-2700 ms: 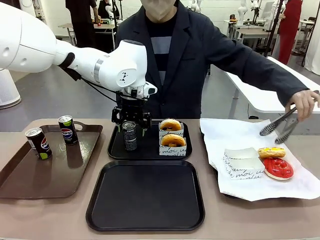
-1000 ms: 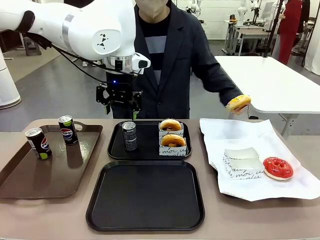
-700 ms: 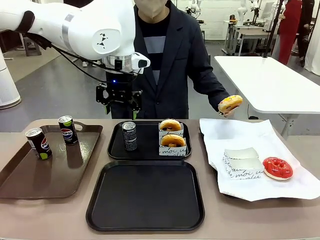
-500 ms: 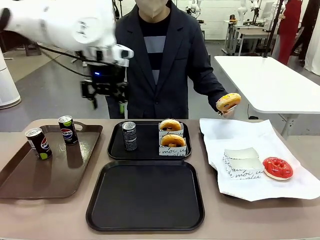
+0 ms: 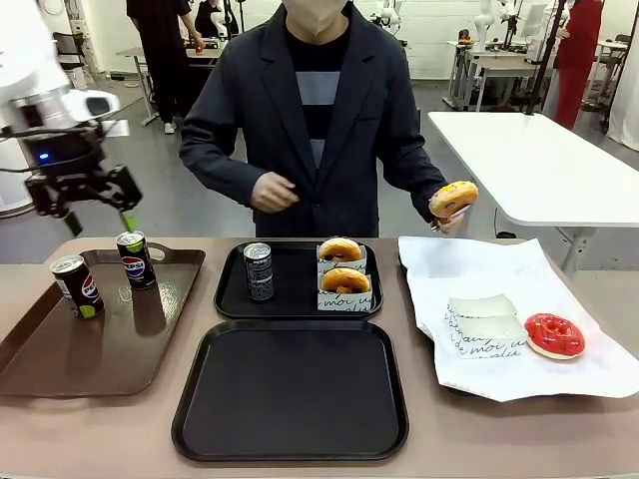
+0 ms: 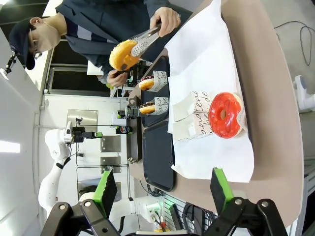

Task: Set up donuts and drinks on trays.
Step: Pick up one Pepsi coke from the Handle tray and place it on the Flat Tray without a Pepsi coke.

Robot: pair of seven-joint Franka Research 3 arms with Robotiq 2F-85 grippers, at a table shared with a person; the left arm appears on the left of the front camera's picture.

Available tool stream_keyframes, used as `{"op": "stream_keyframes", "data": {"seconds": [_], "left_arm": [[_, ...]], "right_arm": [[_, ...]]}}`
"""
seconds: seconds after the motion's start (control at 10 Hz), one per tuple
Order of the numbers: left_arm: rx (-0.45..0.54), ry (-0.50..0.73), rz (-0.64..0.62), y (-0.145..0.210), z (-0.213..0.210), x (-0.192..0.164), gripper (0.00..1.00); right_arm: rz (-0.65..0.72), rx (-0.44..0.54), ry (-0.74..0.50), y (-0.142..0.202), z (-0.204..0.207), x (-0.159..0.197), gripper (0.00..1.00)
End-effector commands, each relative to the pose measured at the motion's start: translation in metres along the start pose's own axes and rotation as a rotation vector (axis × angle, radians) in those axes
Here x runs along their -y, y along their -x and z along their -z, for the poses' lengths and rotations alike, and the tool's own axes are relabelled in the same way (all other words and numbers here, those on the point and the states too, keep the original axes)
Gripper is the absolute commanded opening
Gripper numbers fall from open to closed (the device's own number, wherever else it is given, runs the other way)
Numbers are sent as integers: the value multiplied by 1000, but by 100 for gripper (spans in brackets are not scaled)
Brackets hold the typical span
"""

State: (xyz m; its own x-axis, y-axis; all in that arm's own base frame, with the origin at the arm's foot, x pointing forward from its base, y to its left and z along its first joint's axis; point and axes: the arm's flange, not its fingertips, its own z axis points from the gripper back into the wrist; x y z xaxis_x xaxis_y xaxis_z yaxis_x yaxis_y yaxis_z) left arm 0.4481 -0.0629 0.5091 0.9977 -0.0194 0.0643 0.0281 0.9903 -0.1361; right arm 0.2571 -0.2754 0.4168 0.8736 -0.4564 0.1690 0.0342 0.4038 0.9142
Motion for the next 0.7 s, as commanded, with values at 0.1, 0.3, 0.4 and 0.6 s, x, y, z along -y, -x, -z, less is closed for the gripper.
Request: {"op": "stream_keyframes", "data": {"seconds": [0.1,0.3,0.4,0.6], "left_arm": [[43,94,-12,-2,4,-44,100],[66,174,-132,-1,7,-31,100],[32,69,-47,-2,0,-51,100],[32,69,-47,-2,0,-51,100]], "right_arm": [[-1,-10,-2,1,-2,0,100],[-1,-10,-2,1,-2,0,100],[-1,-10,-2,1,-2,0,100],[-1,-10,-2,1,-2,0,100]]}}
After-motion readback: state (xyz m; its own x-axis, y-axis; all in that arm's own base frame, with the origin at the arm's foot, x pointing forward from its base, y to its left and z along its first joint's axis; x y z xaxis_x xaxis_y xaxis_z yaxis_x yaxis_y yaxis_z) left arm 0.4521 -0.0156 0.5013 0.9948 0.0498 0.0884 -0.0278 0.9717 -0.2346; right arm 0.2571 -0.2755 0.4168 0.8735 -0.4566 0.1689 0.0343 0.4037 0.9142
